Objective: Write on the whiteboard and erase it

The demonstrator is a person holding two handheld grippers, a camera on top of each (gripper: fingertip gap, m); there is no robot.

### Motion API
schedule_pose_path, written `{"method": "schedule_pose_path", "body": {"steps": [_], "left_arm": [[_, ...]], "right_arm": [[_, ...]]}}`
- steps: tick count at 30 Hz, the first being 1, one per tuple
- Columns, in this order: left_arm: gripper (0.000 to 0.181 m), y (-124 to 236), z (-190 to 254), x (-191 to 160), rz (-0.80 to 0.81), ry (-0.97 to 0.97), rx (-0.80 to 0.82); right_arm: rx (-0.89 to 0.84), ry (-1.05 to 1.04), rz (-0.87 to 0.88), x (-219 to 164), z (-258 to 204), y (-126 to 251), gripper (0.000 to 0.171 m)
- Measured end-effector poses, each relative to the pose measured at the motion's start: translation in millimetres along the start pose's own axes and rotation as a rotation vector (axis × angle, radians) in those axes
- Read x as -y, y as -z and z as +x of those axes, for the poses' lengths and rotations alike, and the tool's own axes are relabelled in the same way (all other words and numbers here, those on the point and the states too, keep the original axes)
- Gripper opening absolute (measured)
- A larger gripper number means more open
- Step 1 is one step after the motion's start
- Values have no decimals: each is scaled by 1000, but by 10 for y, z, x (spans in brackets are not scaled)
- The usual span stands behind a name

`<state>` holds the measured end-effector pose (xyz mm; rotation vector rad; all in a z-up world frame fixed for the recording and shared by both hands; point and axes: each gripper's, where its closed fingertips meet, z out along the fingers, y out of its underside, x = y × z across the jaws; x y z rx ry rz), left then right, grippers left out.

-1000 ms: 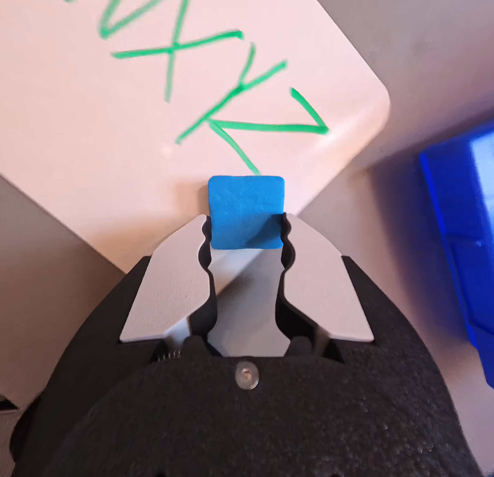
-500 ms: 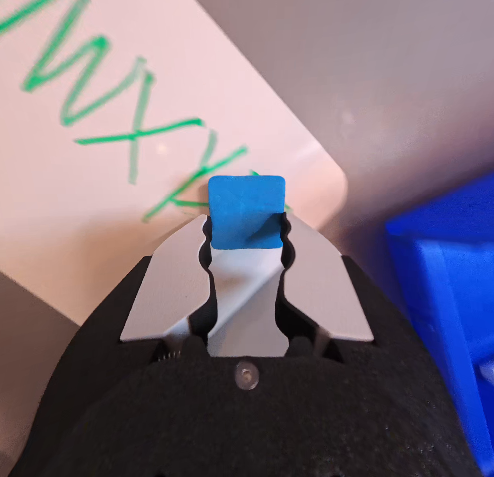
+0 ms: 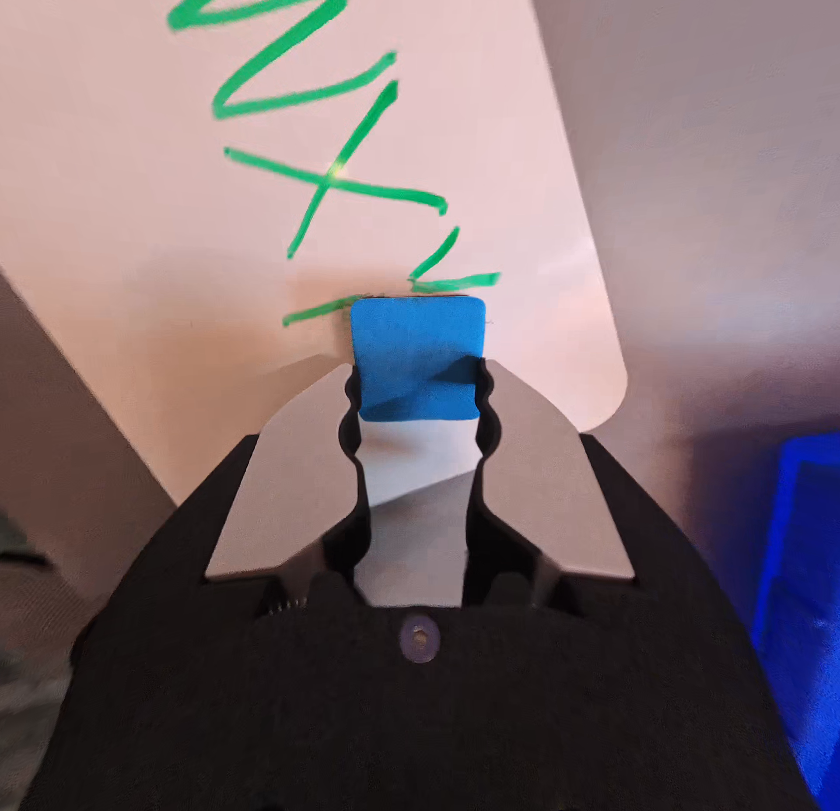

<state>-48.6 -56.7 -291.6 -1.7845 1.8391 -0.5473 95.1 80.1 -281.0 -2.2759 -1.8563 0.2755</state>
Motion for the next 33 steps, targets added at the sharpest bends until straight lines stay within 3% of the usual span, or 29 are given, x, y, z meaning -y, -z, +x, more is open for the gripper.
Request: {"method": "schedule_pose_path", "body": {"steps": [3,6,8,11,14,17,20,23,26,29,33], "left_arm": [[0,-10,17,15,8,-1,-13],[0,-11,16,16,-3,-15,2],[0,-8,18,15,-8,-22,10],[0,-10,19,17,-5,-16,3],[0,-12,22,22,2,-13,-4],[0,-16,14,27,-1,-34,12],[0,-6,-23,10,-17,-51,47],[0,6,-22,-4,-10,-41,45],[0,-1,-11,6,0,-35,25],[0,-11,2,22,1,-44,21],[0,-3,-13,9,-1,-42,28]], "right_arm": [[-75,-89,-72,-284,317,81,49],[-126,-148,4,-85,528,32,50],[-82,-33,47,140,162,-37,50],[9,95,6,67,-425,-25,50],[-29,25,-31,-151,-216,36,50],[-112,-104,19,-13,221,6,50],[-70,22,32,275,-135,-81,50],[44,150,-14,169,-609,-57,50],[-9,10,-35,9,-132,-5,50],[-78,-86,40,263,287,-71,50],[16,144,-15,389,-417,-121,49]]}}
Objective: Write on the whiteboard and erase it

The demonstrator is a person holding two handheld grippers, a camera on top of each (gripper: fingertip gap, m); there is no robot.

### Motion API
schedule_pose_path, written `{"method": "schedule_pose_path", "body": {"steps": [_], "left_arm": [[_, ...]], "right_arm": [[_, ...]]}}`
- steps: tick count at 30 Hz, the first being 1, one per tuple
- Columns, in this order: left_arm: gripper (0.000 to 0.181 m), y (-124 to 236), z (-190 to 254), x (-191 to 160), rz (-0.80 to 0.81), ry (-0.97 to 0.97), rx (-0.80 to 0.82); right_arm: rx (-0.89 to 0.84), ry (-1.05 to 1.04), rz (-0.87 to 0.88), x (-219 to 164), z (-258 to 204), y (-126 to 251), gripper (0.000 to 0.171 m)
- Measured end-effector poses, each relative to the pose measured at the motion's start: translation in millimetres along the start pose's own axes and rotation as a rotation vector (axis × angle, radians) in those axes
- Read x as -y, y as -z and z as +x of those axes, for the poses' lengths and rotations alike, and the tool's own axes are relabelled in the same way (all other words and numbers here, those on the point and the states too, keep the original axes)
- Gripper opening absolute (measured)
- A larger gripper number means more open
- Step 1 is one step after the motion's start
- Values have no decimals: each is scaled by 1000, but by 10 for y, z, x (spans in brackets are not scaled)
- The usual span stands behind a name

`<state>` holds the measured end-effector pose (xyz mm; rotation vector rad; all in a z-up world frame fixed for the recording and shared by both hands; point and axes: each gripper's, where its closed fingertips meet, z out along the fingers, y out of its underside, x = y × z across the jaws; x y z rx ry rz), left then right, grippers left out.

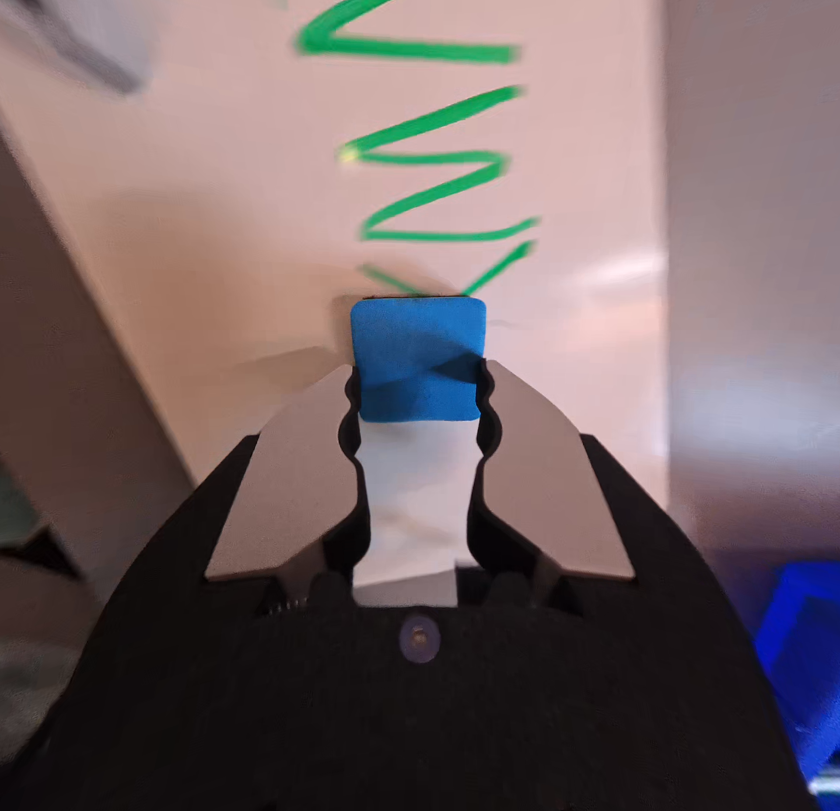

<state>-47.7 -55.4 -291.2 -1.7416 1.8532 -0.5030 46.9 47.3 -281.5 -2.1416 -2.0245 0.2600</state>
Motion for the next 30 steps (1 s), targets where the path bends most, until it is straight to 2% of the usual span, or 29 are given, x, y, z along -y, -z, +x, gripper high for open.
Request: {"method": "schedule_pose_path", "body": {"steps": [3,6,8,11,14,17,20,23,26,28,30], "left_arm": [[0,2,-6,-5,9,11,-9],[0,2,-6,-2,6,6,-5],[0,3,-4,-3,0,1,3],[0,3,-5,-3,1,4,1],[0,4,-4,-2,11,12,-9],[0,4,-3,-1,14,12,-10],[0,4,-2,-1,13,11,-9],[0,3,-2,-1,6,4,0],[0,3,-1,-1,12,11,-7],[0,3,-1,-1,14,12,-8],[0,2,-1,1,15,12,-7]], "right_arm": [[63,35,-59,-232,-214,70,49],[-54,-110,-41,-336,363,85,50],[-86,-143,-12,-203,507,51,50],[-51,-29,2,15,137,-5,50],[-3,22,-71,-160,-152,44,50],[-31,-53,-72,-311,38,83,50],[-73,-136,-17,-229,309,59,50],[-48,-42,-15,-93,52,24,50],[28,35,-79,-216,-289,64,50],[30,-10,-91,-348,-172,100,50],[-53,-95,-84,-424,229,109,50]]}}
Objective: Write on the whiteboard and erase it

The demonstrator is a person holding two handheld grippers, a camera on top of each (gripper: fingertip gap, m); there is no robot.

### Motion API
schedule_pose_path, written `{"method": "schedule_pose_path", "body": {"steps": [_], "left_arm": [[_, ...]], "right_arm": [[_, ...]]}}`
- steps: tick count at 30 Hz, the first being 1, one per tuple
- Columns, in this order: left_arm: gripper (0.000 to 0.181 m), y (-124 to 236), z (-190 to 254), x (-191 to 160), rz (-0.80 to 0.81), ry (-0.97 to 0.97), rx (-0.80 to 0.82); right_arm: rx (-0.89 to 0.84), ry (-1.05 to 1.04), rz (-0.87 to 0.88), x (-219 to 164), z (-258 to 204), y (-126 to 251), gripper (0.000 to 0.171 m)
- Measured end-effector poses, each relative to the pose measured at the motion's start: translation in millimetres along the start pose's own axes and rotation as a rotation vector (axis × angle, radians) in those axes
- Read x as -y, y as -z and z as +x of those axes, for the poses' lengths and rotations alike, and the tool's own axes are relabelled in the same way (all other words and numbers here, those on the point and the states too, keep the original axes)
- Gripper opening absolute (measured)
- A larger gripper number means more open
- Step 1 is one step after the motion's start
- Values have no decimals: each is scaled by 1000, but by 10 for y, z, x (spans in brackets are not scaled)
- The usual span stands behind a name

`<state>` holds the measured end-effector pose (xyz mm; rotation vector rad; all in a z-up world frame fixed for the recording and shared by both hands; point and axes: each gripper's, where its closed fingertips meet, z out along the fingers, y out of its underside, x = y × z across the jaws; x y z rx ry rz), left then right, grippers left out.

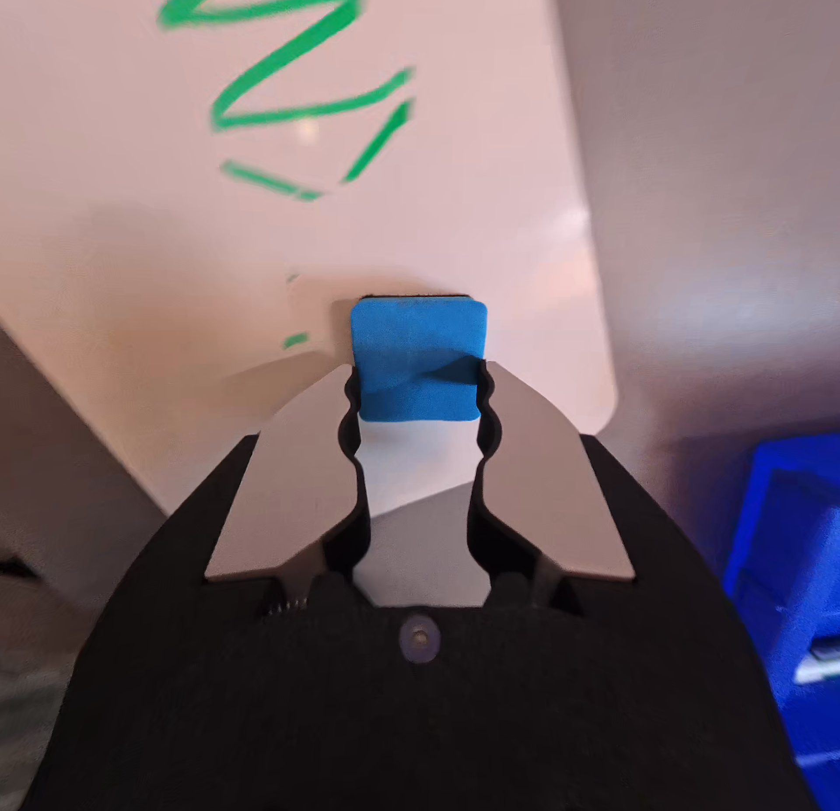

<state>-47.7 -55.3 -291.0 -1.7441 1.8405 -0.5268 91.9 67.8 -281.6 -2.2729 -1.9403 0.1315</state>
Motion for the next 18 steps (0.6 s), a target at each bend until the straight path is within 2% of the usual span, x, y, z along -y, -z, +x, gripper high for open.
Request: {"method": "schedule_pose_path", "body": {"steps": [2,3,5,7,8,10,12,13,15,17,18], "left_arm": [[0,-1,-4,1,-2,-2,5],[0,0,-3,-1,-7,-7,10],[0,0,-3,-1,-10,-12,18],[0,-1,-3,-1,-7,-10,17],[0,-2,-2,0,-5,-9,15],[0,-4,0,3,-1,-8,9],[0,-6,-4,5,-4,-10,11],[0,-6,-7,4,-7,-11,17],[0,-2,-5,-1,-11,-22,31],[0,-2,-4,0,-6,-15,23],[0,-3,-4,1,-1,-7,13]], "right_arm": [[-23,-70,56,164,192,-35,50],[-24,-36,70,263,127,-49,50],[26,80,82,370,-261,-55,50],[66,168,48,237,-568,-20,50],[80,166,38,144,-575,-2,50],[39,56,23,42,-228,2,50],[-4,-23,65,141,123,-30,49],[-11,-24,84,225,139,-45,49],[27,82,98,331,-199,-53,49],[70,172,76,219,-573,-19,49],[81,173,71,105,-603,2,49]]}}
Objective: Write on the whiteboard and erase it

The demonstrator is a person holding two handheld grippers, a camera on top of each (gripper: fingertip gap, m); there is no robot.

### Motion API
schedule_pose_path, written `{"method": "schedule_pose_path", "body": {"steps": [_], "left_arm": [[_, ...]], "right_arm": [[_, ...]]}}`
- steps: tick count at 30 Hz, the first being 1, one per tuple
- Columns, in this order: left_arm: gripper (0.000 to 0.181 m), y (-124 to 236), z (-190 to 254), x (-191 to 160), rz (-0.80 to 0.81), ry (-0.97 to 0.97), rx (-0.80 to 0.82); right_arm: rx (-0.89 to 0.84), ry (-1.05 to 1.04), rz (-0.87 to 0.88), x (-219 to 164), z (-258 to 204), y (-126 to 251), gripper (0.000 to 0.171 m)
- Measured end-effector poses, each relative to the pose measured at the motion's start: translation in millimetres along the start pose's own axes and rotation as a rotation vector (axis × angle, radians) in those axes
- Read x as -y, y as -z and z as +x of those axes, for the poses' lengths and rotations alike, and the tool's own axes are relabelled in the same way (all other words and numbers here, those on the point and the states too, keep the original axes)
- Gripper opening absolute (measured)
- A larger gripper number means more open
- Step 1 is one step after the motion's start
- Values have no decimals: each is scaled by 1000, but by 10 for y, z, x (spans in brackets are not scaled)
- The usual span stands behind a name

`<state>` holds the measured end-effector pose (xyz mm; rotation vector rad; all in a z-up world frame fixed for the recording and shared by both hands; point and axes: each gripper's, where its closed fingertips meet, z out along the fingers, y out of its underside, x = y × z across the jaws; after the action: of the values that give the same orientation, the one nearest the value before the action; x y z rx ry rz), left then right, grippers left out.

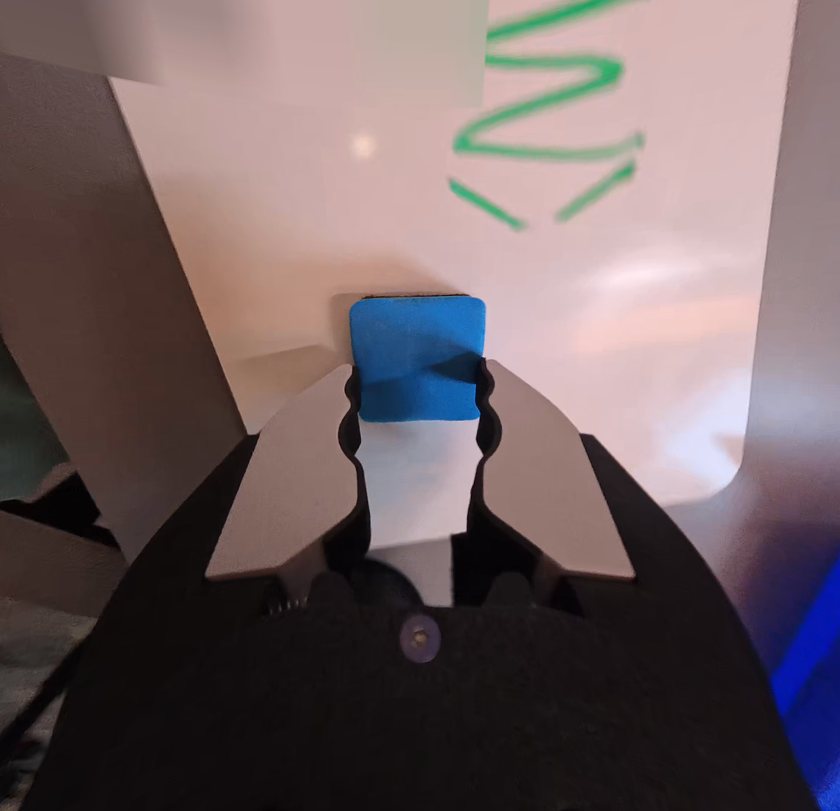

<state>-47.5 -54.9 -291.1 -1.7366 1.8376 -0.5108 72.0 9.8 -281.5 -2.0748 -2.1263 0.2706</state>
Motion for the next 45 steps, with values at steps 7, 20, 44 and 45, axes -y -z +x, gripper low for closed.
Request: {"method": "schedule_pose_path", "body": {"steps": [7,20,44,45], "left_arm": [[0,-5,-6,4,-5,-7,10],[0,-10,50,19,10,-15,-14],[0,1,11,2,-11,-36,21],[0,3,10,0,-16,-39,27]], "right_arm": [[-70,-115,58,76,345,-18,49],[19,39,-18,471,104,-120,49],[-84,-122,-19,498,612,-133,49],[-101,-136,-6,574,663,-149,49]]}}
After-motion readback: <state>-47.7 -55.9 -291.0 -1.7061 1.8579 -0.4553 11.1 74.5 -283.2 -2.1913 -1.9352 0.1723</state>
